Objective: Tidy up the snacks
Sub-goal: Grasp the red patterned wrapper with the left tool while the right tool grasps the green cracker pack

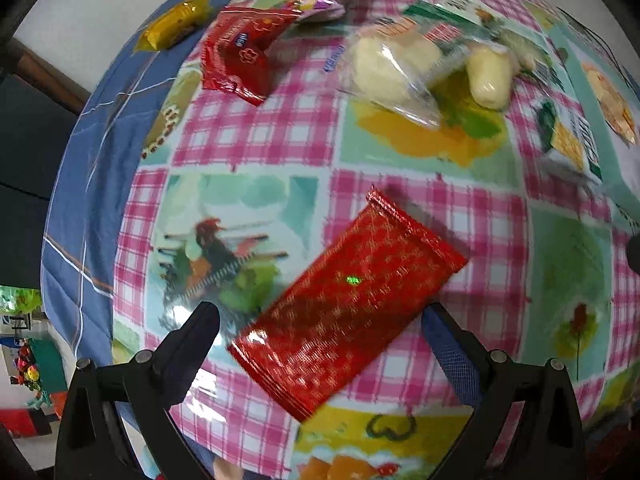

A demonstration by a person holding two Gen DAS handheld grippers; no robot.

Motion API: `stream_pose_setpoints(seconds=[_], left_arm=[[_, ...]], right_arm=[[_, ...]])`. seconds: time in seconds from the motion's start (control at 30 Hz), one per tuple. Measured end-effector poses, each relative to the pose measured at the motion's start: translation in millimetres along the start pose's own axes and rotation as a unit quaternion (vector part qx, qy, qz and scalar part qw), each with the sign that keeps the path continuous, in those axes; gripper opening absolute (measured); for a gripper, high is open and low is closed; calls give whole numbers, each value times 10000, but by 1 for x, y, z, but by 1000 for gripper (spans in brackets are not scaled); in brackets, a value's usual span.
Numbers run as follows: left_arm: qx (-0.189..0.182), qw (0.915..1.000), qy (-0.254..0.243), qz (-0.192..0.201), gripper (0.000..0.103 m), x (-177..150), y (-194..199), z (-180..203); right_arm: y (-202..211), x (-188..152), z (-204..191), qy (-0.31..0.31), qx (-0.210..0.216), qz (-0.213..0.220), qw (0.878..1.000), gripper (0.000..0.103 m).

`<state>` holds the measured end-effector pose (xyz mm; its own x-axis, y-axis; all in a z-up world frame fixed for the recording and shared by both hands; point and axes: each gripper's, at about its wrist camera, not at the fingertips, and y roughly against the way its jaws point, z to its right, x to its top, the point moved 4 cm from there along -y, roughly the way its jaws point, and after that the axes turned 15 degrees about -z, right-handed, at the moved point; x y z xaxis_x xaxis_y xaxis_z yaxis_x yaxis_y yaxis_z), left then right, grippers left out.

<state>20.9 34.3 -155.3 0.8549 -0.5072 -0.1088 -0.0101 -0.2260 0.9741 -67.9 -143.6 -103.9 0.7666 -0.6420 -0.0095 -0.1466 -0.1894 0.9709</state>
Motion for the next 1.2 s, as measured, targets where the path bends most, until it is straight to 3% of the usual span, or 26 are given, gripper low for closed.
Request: stream_pose_setpoints(seconds=[0.27,0.4,0.53,0.7,0.83,1.2], left_arm=[[-267,9985,470,131,98,15,-4,-27],[-592,9971,440,184,85,14,-3,-31],[-772,9959,386,262,68,9,2,-30],[-836,9947,458,384,60,15,7,-36],[-881,9936,577,417,59,26,7,-44],[-952,9916,770,421,59,66,7,-64]], right_arm=[[14,12,0,-104,315,447,9985,103],[17,25,-8,41,270,656,9975,102],[12,34,-18,204,325,657,9971,93],[6,45,-29,365,253,689,9966,88],[2,50,-31,398,198,674,9967,81],[-16,67,-46,555,-32,551,9969,77]])
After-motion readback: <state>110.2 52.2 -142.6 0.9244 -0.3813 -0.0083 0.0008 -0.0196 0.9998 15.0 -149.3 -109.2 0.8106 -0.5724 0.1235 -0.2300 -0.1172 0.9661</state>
